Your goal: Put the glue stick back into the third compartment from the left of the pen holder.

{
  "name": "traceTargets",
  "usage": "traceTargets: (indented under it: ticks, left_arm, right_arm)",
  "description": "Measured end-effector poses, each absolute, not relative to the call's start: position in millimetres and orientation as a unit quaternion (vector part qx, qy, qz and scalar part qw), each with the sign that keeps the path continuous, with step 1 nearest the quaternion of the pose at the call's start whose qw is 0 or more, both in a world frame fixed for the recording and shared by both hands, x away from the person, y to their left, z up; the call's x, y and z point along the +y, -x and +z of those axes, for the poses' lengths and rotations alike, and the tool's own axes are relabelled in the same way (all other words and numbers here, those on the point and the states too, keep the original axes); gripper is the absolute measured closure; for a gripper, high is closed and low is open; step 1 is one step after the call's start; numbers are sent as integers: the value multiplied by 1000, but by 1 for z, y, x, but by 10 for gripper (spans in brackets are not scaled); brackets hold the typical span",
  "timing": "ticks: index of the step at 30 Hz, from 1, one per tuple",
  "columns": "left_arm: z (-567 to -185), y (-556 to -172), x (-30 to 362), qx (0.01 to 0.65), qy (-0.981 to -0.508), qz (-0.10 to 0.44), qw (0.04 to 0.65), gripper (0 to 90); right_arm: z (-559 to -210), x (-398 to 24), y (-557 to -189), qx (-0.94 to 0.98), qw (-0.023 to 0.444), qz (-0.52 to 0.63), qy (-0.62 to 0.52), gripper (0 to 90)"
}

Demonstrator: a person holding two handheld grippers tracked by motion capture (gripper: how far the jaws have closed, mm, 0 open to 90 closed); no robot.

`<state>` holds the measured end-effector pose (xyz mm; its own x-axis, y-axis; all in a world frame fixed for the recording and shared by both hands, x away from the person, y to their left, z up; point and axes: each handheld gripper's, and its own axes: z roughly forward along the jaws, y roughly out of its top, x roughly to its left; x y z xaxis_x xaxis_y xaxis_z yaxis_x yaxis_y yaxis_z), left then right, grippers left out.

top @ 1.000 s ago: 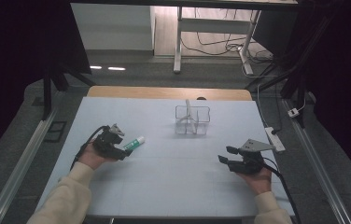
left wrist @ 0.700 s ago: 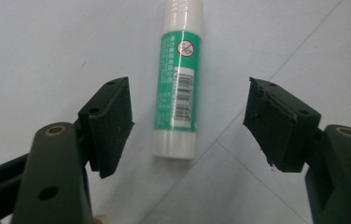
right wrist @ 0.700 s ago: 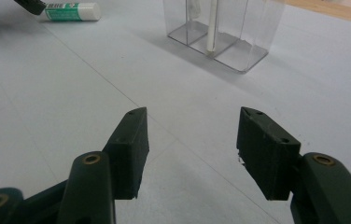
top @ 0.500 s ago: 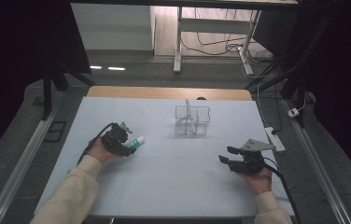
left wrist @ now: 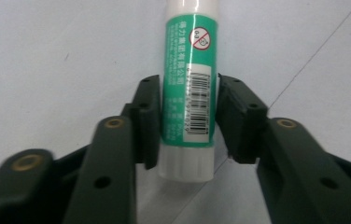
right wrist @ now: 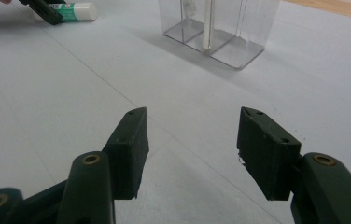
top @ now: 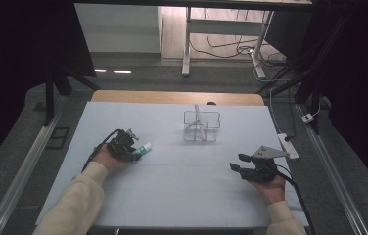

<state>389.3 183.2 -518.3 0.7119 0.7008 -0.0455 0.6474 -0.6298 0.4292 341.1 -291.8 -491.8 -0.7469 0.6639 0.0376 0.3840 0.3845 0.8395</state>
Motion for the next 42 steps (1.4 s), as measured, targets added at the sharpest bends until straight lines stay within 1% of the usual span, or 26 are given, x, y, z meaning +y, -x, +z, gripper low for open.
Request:
traceTargets:
  ticks: [3,13,18,24,29,37,42]
  left_arm:
    - [-518,-389,183,376,-900,62,214,649]
    - [-515,-383,183,367,-902,82,214,653]
    - [-509,-374,188,368,-893,94,243,654]
    - [-499,-357,194,363,-879,102,291,653]
    - [-496,-348,194,358,-873,103,313,653]
    - [-494,-341,192,352,-869,107,332,653]
    - [-490,-337,193,345,-862,99,359,653]
  right_arm:
    - [-492,-293,-341,816,154,454,-323,430]
    - [-491,-293,-341,815,157,454,-324,430]
    - [-491,-294,-341,812,158,459,-325,431]
    - [-490,-293,-340,811,159,461,-325,430]
    - [-489,-293,-339,811,160,460,-324,430]
    - [-489,-292,-339,811,161,461,-323,425]
    - [-488,-291,-339,811,162,461,-321,424]
